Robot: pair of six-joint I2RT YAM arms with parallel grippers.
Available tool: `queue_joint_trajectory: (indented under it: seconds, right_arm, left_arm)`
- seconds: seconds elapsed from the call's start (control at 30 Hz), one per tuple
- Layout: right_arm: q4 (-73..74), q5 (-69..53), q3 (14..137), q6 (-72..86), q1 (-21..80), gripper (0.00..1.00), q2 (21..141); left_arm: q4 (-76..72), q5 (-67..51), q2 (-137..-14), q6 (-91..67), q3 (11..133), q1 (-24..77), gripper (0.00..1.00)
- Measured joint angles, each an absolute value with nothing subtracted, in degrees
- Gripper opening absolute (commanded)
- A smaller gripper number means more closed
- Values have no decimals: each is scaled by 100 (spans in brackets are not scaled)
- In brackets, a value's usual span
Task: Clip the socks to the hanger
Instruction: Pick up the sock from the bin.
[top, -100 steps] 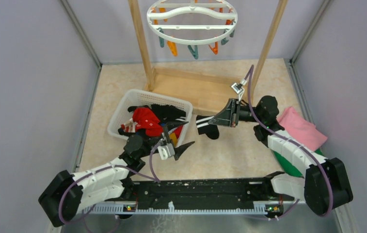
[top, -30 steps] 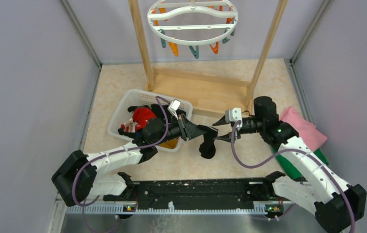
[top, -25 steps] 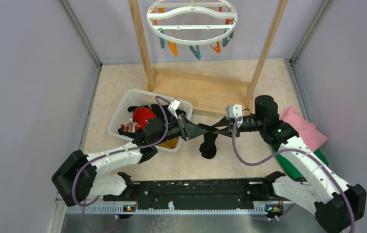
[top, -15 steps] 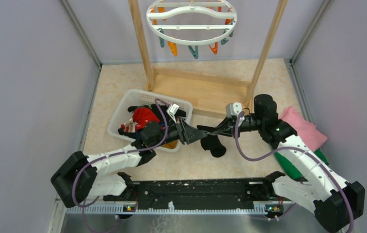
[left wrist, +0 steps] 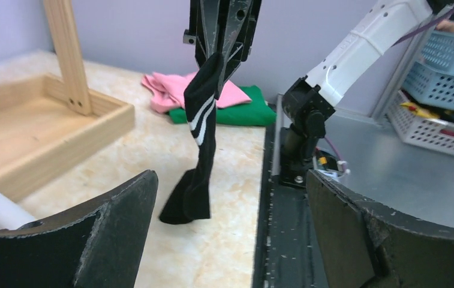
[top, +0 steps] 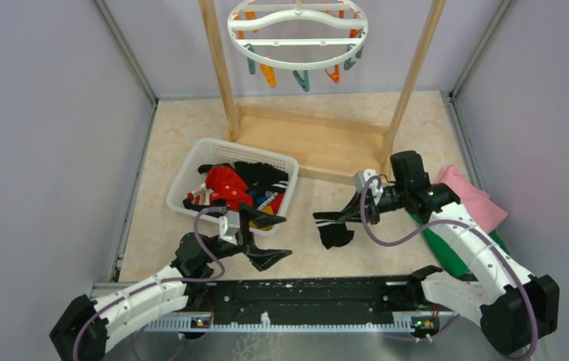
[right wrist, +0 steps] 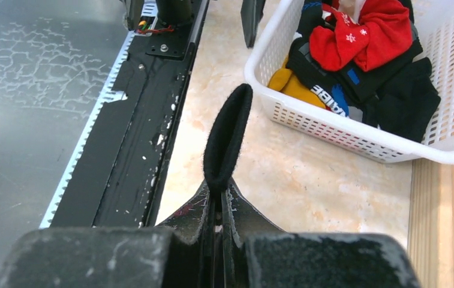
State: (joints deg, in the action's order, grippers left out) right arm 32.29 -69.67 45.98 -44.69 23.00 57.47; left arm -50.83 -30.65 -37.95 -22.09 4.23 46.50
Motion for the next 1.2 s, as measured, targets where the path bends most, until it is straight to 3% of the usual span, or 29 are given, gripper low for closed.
queue_joint_trajectory:
  seconds: [0.2,0.67,1.2]
  right_arm:
    - [3765,-7314,4740,-4967,2034,0,5922]
    - [4287,-7371,4849,-5463,1883,0,6029]
    - [4547,-7406,4993,-5701,1990,0,5492]
  left_arm:
    - [-5533,-3048,-3544,-1415,80,4650,99]
    - [-6984,-3385,-5708,-722,222,4650,99]
    - [-6969,-4421,-4853,-714,578,4650,99]
